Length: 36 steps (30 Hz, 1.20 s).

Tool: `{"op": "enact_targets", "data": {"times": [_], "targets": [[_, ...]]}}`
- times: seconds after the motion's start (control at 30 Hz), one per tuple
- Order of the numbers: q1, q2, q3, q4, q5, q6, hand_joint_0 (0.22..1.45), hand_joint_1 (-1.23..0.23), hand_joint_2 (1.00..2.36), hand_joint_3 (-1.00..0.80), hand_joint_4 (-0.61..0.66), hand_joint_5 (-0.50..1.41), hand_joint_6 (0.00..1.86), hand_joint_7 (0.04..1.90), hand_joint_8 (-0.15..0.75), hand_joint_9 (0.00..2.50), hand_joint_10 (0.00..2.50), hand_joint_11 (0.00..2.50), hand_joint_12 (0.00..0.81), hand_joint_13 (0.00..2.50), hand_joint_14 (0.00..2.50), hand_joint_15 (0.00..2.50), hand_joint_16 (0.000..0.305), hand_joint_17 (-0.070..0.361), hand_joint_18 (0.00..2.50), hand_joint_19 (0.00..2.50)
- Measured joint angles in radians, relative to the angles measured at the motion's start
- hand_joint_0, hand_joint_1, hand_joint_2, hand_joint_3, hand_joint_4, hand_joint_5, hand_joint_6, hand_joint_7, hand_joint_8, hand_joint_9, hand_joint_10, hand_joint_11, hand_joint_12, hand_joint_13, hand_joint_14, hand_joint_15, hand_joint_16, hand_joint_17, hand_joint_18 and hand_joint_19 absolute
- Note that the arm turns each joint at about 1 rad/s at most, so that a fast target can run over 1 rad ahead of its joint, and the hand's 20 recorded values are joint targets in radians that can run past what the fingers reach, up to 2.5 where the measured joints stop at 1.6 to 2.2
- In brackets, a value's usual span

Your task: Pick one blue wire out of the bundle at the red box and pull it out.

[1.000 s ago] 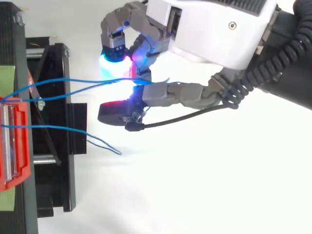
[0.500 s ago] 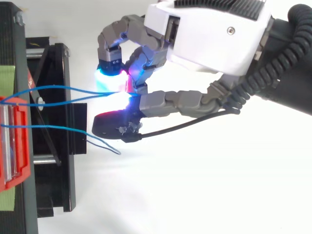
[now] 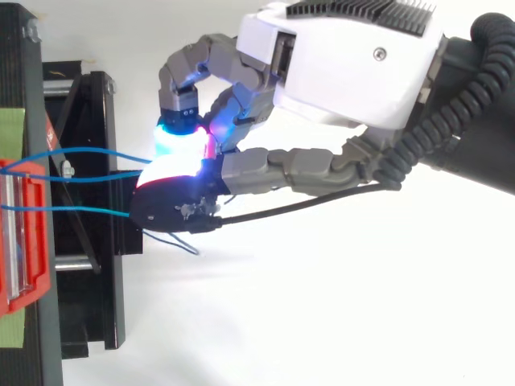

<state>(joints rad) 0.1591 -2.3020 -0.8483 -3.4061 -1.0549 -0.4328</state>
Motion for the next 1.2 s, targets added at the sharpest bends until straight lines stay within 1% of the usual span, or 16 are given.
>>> {"op": "enact_targets", "data": {"times": [0.07, 0.2, 0.27, 0.37, 0.4, 0.43, 0.5, 0.67, 0.7, 0.8, 0.97, 1.07, 1.13, 1.17, 1.2], "targets": [[0.000, 0.000, 0.000, 0.000, 0.000, 0.000, 0.56, -0.47, 1.02, -0.23, 0.25, -0.10, 0.63, 1.21, 0.389, 0.94, 0.02, 0.73, 0.481, 0.80, 0.01, 0.42, 0.059, 0.132, 0.76, 0.60], [0.000, 0.000, 0.000, 0.000, 0.000, 0.000, 0.57, -0.53, 1.02, -0.17, 0.25, -0.09, 0.62, 1.21, 0.416, 0.97, 0.02, 0.73, 0.506, 0.83, 0.01, 0.40, 0.064, 0.144, 0.81, 0.57], [0.000, 0.000, 0.000, 0.000, -0.001, 0.000, 0.57, -0.55, 1.01, -0.17, 0.25, -0.09, 0.62, 1.21, 0.418, 0.97, 0.02, 0.73, 0.506, 0.84, 0.01, 0.40, 0.064, 0.145, 0.82, 0.57], [0.000, 0.000, 0.000, 0.000, -0.001, 0.000, 0.57, -0.56, 1.02, -0.20, 0.24, -0.10, 0.63, 1.22, 0.413, 0.96, 0.02, 0.75, 0.500, 0.83, 0.01, 0.40, 0.063, 0.141, 0.81, 0.57], [0.000, 0.000, 0.000, 0.000, -0.001, 0.000, 0.56, -0.57, 1.02, -0.23, 0.22, -0.10, 0.62, 1.25, 0.397, 0.95, 0.02, 0.75, 0.481, 0.82, 0.01, 0.41, 0.059, 0.133, 0.79, 0.58], [0.000, -0.001, 0.000, 0.000, -0.001, 0.000, 0.56, -0.57, 1.02, -0.23, 0.22, -0.10, 0.62, 1.24, 0.394, 0.95, 0.02, 0.74, 0.479, 0.82, 0.01, 0.41, 0.059, 0.132, 0.78, 0.59], [0.000, 0.000, 0.000, 0.000, -0.001, 0.000, 0.53, -0.55, 1.01, -0.34, 0.23, -0.10, 0.63, 1.23, 0.400, 0.96, 0.02, 0.75, 0.487, 0.83, 0.01, 0.41, 0.060, 0.135, 0.79, 0.59], [0.000, 0.000, 0.000, 0.000, -0.001, 0.001, 0.52, -0.56, 1.01, -0.37, 0.22, -0.10, 0.64, 1.22, 0.401, 0.96, 0.02, 0.75, 0.491, 0.83, 0.01, 0.41, 0.061, 0.138, 0.81, 0.57], [0.000, 0.000, 0.000, 0.001, -0.001, 0.001, 0.52, -0.59, 1.01, -0.37, 0.22, -0.11, 0.66, 1.20, 0.404, 0.96, 0.02, 0.75, 0.491, 0.83, 0.01, 0.40, 0.061, 0.138, 0.81, 0.57], [0.000, 0.000, 0.000, 0.003, -0.004, 0.001, 0.55, -0.64, 1.01, -0.31, 0.22, -0.12, 0.71, 1.14, 0.399, 0.95, 0.02, 0.76, 0.478, 0.84, 0.01, 0.41, 0.059, 0.133, 0.81, 0.57], [0.000, 0.000, 0.000, 0.004, -0.008, 0.001, 0.56, -0.66, 1.02, -0.24, 0.22, -0.13, 0.74, 1.10, 0.392, 0.96, 0.02, 0.76, 0.478, 0.85, 0.01, 0.41, 0.058, 0.131, 0.81, 0.57], [0.000, 0.000, 0.000, 0.004, -0.008, 0.001, 0.57, -0.65, 1.02, -0.22, 0.21, -0.13, 0.74, 1.13, 0.395, 0.96, 0.02, 0.77, 0.475, 0.85, 0.01, 0.41, 0.058, 0.131, 0.81, 0.56], [0.000, 0.000, 0.000, 0.004, -0.008, 0.001, 0.57, -0.65, 1.02, -0.20, 0.20, -0.13, 0.74, 1.18, 0.396, 0.95, 0.02, 0.78, 0.477, 0.85, 0.01, 0.41, 0.058, 0.131, 0.81, 0.56], [0.000, 0.000, 0.000, 0.004, -0.008, 0.001, 0.57, -0.66, 1.02, -0.18, 0.23, -0.15, 0.80, 1.08, 0.398, 0.95, 0.02, 0.78, 0.476, 0.85, 0.01, 0.41, 0.058, 0.131, 0.81, 0.56], [0.000, 0.000, 0.000, 0.004, -0.008, 0.001, 0.57, -0.67, 1.02, -0.17, 0.23, -0.16, 0.81, 1.08, 0.397, 0.95, 0.02, 0.77, 0.477, 0.85, 0.01, 0.40, 0.058, 0.131, 0.81, 0.56]]}}
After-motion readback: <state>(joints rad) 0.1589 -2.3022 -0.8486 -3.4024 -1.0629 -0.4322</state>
